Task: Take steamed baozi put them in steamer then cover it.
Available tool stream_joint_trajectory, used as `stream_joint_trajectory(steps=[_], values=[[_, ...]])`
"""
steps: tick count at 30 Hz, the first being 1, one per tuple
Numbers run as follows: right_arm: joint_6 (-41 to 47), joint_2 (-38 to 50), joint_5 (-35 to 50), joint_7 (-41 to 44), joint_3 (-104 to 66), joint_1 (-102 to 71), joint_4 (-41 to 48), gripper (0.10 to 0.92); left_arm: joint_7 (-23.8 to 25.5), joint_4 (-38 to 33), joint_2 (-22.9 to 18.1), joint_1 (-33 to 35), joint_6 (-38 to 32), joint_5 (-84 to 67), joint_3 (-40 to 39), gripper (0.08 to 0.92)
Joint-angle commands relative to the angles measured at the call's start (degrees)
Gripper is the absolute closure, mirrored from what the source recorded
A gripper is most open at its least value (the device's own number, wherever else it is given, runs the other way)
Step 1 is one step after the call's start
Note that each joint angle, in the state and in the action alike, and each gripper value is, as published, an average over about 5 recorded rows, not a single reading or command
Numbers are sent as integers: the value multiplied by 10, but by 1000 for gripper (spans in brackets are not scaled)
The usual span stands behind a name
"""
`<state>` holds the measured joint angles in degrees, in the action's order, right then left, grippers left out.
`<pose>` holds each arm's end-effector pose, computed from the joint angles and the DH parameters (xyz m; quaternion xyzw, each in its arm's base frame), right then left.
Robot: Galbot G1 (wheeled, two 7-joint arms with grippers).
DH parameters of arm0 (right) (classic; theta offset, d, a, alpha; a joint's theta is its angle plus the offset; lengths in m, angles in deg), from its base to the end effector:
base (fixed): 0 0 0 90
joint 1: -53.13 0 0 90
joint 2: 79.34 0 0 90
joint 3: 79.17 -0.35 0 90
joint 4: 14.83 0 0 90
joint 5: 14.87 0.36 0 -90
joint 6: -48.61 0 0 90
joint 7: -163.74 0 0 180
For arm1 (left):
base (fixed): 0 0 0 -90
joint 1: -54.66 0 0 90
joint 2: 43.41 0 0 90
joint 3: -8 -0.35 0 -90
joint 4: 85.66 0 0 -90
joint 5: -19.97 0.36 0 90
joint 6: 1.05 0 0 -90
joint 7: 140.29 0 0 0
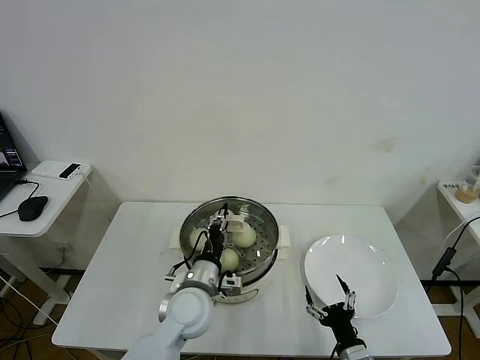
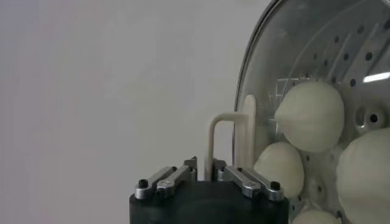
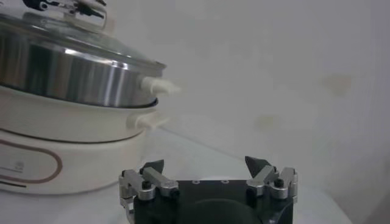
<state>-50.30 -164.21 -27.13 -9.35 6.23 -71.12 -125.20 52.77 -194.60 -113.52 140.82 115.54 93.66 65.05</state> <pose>0.1535 -0.0470 -0.3723 0.0698 -0.9831 0.1604 0.0531 0.3040 -0.0948 -0.2625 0.0813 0.7164 0.6912 0.0493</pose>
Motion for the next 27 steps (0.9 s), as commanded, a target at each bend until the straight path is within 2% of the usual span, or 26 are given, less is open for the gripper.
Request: stream_joint_trajectory(steps=[1,10,13,15,18,21,24,27], values=[[0,1,-1,0,1,-2,0,203,-13,-60,16,46,-6,-10,15,559],[1,8,5,-1,-2,-4,0,203,-52,-170,42,134,-39,-62,40,299],[0,15,13,-2,-4,-7,0,203,-89,-204,47,178,-70,-123,68,221],[-1,22,21,-2,-6,-10,0,203,-130,-218,50,219,-97,-193,94,191],[-2,28,31,-2,-7,-12,-2,203,-204,-217,45,290,-166,-389,165,179],[-1,28,36,-3,-6,-14,-2,203,-260,-184,29,345,-262,-612,255,177],[-1,29,37,-2,-4,-17,-3,203,-286,-142,12,379,-320,-742,327,177],[0,33,38,-1,-4,-19,-3,203,-289,-115,5,403,-338,-821,372,177]])
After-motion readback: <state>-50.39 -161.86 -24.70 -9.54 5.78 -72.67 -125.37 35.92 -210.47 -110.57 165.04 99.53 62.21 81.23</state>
